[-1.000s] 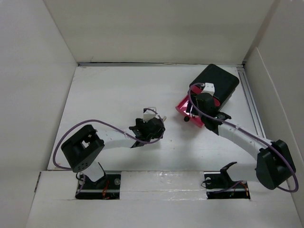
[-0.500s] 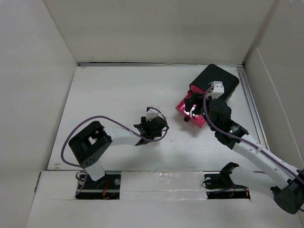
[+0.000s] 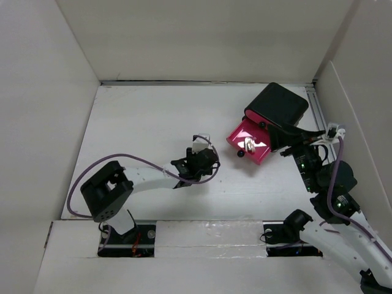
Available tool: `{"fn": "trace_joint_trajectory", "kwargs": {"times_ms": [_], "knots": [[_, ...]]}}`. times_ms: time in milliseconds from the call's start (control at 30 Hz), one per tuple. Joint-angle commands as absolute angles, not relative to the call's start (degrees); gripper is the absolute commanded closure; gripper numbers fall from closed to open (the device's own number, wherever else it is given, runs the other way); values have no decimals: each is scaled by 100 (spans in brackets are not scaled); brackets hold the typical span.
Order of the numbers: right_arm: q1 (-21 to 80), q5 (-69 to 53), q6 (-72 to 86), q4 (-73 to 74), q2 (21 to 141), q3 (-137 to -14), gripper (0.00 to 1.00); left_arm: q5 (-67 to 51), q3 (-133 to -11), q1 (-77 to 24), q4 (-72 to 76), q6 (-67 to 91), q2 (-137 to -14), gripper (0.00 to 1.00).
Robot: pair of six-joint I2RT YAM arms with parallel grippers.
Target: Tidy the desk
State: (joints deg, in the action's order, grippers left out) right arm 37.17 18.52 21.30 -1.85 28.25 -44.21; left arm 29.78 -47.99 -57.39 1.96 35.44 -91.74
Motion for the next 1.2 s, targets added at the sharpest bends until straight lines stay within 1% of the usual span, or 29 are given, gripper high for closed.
{"fn": "trace_joint_trajectory", "kwargs": {"times_ms": [0,33,133,200,233,267,300,367,400,500,667,800,900,933,1000,1033,1100,1167], "knots": [[3744,2056,2223,-386,2760,-4158,28,2700,-5308,-5801,482,3349,-8351,77],[3744,2152,2293,-439,2629,-4044,28,2289,-5413,-5801,744,3192,-8263,77],[3744,2223,2364,-562,2462,-3859,28,1979,-5615,-5801,1133,3042,-8288,77],[3744,2267,2443,-650,2321,-3683,36,1864,-5991,-5801,1353,2945,-8558,77],[3744,2328,2461,-668,2181,-3622,43,1759,-6159,-5801,1371,2857,-8691,77],[3744,2364,2504,-711,2101,-3569,68,1732,-6335,-5801,1397,2813,-8832,77],[3744,2382,2505,-738,2014,-3429,78,1697,-6668,-5801,1458,2760,-9120,77],[3744,2426,2522,-738,1803,-3349,92,1530,-6968,-5801,1546,2638,-9412,76],[3744,2434,2531,-730,1732,-3288,93,1486,-7266,-5801,1582,2611,-9718,76],[3744,2505,2531,-686,1565,-3235,92,1354,-7907,-5801,1564,2532,-10272,76],[3744,2628,2593,-686,1450,-3155,80,1389,-8700,-5801,1503,2443,-11011,75],[3744,2672,2575,-677,1450,-3147,77,1345,-9192,-5801,1433,2443,-11495,74],[3744,2663,2575,-677,1494,-3164,75,1283,-9412,-5801,1354,2426,-11689,62],[3744,2663,2558,-677,1512,-3164,74,1222,-9448,-5801,1327,2426,-11707,53],[3744,2681,2558,-685,1538,-3155,74,1178,-9466,-5801,1327,2391,-11698,44],[3744,2672,2558,-694,1547,-3155,73,1126,-9466,-5801,1327,2373,-11690,37],[3744,2637,2540,-703,1608,-3173,73,1081,-9405,-5801,1327,2347,-11611,31],[3744,2610,2531,-703,1661,-3190,73,1037,-9334,-5801,1336,2329,-11549,29]]}}
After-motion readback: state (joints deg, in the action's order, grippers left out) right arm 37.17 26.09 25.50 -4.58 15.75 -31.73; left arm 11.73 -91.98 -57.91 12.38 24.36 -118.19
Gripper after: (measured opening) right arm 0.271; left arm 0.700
